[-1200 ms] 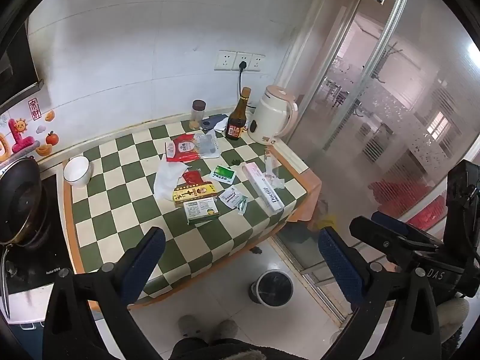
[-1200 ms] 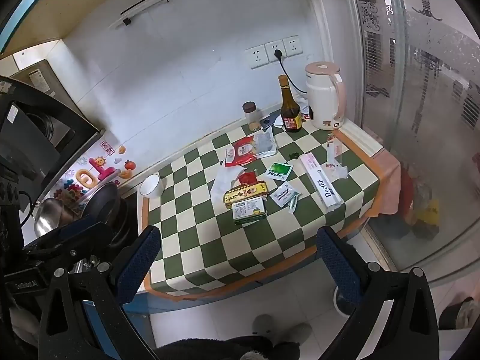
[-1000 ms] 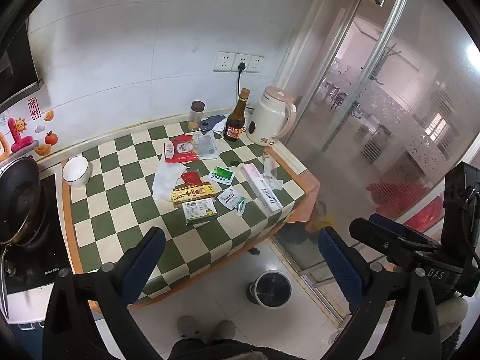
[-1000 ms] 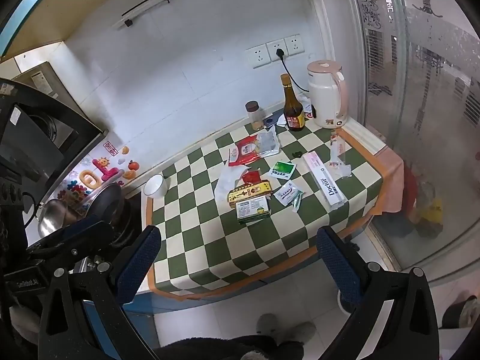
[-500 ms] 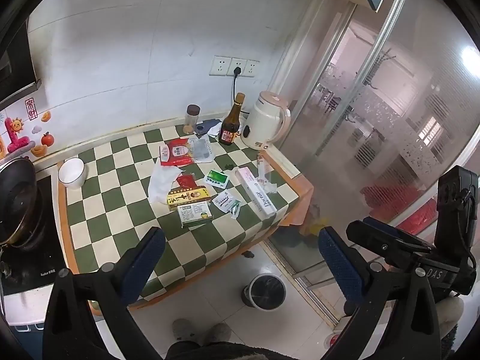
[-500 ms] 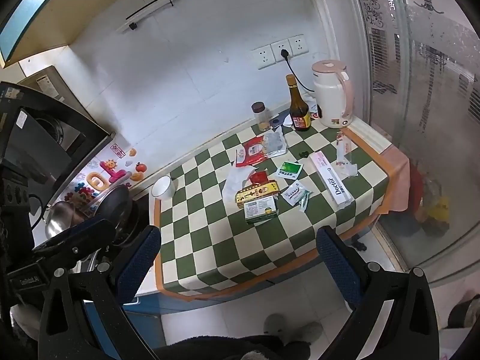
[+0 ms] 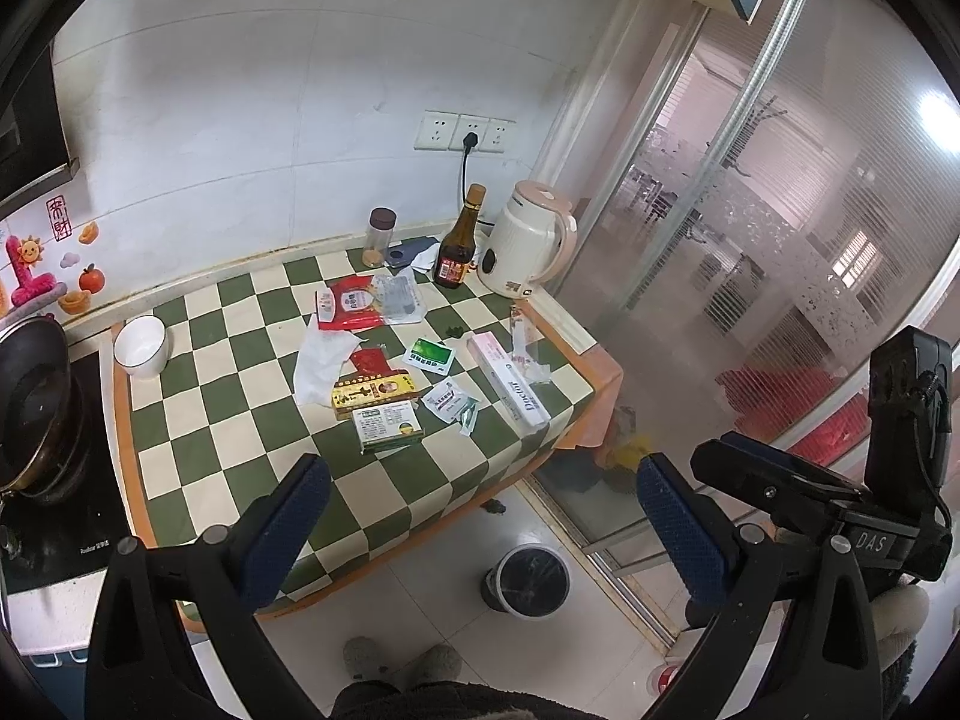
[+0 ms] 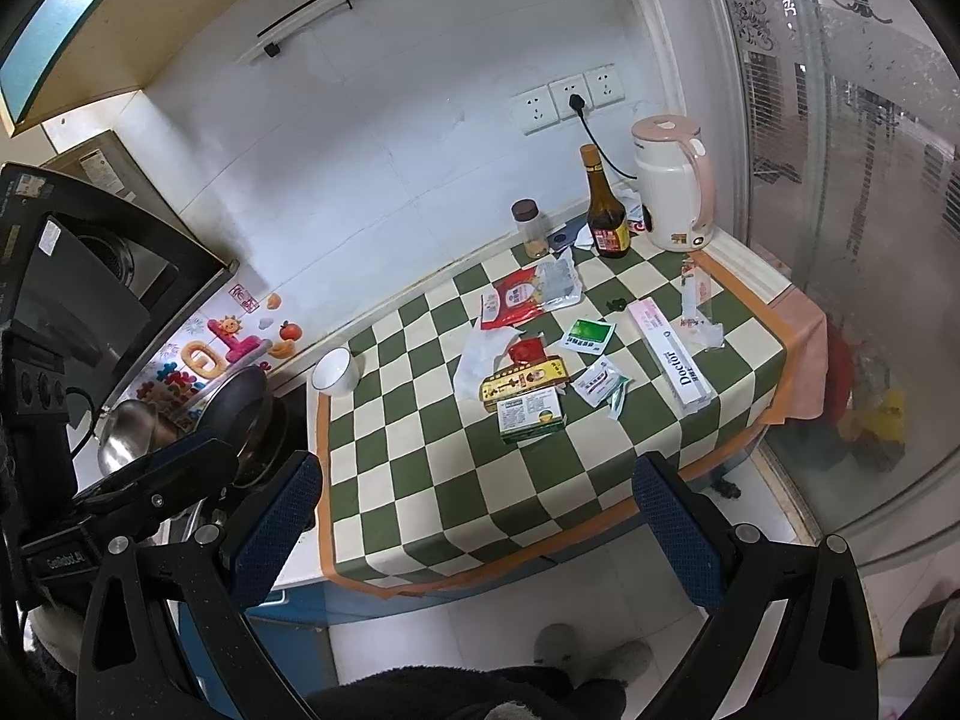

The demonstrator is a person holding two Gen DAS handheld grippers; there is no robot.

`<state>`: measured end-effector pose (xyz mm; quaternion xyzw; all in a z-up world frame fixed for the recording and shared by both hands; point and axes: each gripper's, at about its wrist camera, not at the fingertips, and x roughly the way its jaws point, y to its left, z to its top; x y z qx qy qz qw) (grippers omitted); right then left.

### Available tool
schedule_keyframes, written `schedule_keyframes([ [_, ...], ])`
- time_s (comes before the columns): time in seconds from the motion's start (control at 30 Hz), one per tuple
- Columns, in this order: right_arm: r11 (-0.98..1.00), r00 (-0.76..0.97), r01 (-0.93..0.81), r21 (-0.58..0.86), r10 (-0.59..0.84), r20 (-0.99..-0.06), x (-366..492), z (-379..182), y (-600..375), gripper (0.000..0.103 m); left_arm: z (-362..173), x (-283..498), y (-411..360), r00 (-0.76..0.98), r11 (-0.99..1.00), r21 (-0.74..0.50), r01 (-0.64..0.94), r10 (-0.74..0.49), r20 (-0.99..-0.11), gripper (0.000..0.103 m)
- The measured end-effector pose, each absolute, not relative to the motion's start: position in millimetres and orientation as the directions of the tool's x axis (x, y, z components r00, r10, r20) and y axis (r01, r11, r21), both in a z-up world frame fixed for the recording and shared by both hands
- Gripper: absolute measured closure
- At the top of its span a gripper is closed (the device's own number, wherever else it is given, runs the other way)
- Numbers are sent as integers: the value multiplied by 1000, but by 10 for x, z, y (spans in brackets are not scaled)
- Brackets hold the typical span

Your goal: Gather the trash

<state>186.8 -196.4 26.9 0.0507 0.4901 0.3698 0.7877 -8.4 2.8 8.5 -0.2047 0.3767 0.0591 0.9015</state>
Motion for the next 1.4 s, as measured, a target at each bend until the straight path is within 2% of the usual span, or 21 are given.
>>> schedule_keyframes([
  [1.4, 710, 235, -545, 447, 640, -731, 1906, 270, -1951, 0, 128, 4, 59, 714, 912, -323, -251, -51, -698, 0],
])
